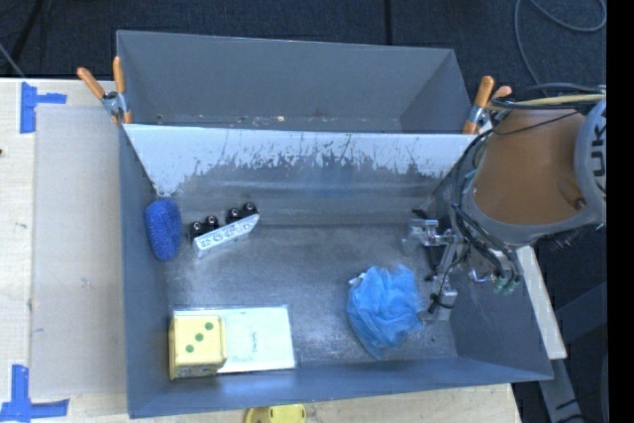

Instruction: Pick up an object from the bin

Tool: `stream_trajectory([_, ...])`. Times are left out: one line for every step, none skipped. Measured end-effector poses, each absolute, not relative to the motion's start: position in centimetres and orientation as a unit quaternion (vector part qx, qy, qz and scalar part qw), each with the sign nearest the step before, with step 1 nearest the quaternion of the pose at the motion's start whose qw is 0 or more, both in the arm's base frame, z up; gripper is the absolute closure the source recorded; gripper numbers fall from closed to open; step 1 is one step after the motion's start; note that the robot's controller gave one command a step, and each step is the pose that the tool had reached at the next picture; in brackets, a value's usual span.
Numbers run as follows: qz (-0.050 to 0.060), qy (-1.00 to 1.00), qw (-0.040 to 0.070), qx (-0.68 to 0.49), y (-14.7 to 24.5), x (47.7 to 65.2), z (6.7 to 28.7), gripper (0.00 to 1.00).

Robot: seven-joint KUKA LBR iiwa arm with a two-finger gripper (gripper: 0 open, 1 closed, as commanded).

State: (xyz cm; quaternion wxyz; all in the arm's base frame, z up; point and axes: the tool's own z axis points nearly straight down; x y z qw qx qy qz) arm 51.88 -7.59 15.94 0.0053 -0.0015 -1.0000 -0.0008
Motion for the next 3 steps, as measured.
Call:
stream_trajectory([0.000, -1.000, 0.001, 0.000, -7.6, 52.1, 16.4, 0.00])
stream_trajectory([0.001, -1.000, -0.001, 0.029, -5.5, 51.4, 13.5, 0.00])
stream_trajectory([-0.001, -0.995, 0.002, 0.101, -5.7, 55.5, 11.1, 0.00])
